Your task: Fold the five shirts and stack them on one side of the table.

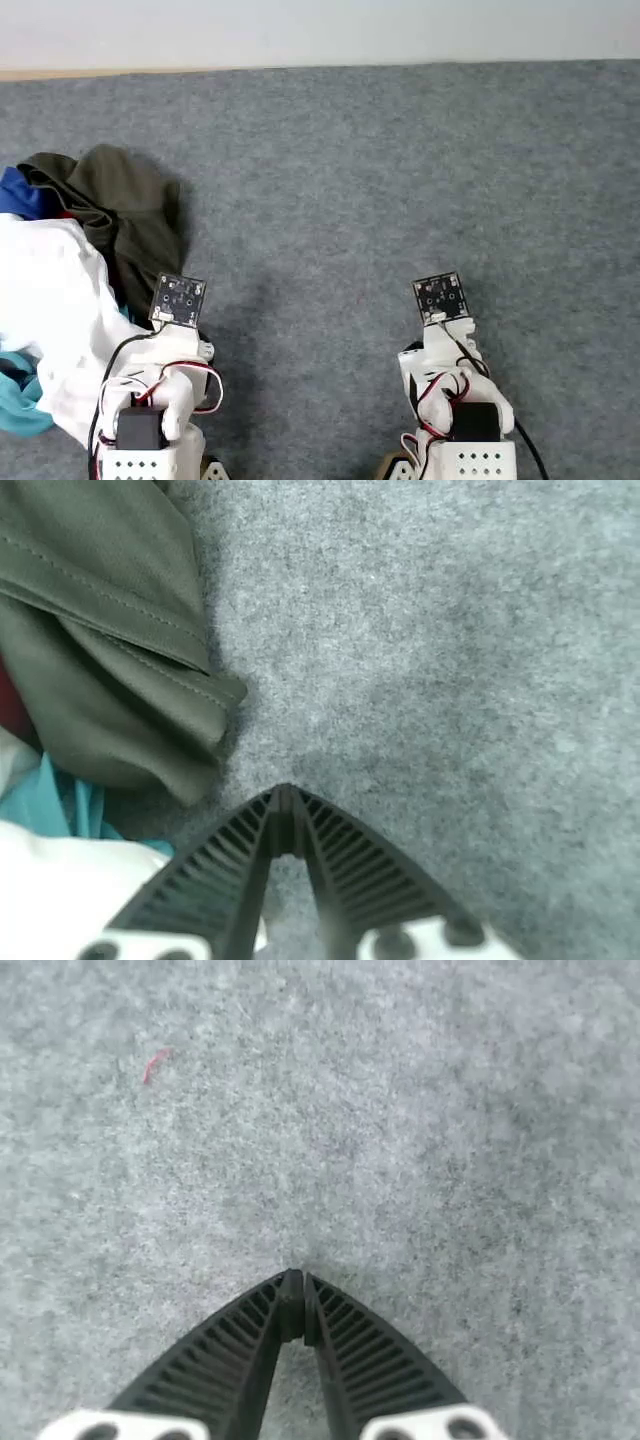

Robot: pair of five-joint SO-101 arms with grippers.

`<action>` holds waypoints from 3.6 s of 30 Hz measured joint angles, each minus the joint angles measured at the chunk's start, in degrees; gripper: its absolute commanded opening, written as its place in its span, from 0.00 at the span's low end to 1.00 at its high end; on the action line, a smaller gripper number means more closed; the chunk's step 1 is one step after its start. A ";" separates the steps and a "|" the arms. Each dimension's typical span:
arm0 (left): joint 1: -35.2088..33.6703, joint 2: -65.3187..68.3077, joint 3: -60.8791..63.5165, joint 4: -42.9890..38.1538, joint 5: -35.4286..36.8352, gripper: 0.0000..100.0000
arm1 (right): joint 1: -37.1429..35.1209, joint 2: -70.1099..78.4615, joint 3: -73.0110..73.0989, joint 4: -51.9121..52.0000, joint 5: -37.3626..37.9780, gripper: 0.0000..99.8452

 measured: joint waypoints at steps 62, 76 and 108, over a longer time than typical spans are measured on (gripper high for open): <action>0.00 0.00 0.00 0.00 0.00 0.00 | 0.00 0.00 0.00 0.00 0.00 0.01; 0.00 0.00 0.00 0.00 0.00 0.00 | 0.00 0.00 0.00 0.00 0.00 0.01; 4.75 0.00 0.00 0.00 0.00 0.00 | 0.00 -0.26 0.00 0.00 0.18 0.01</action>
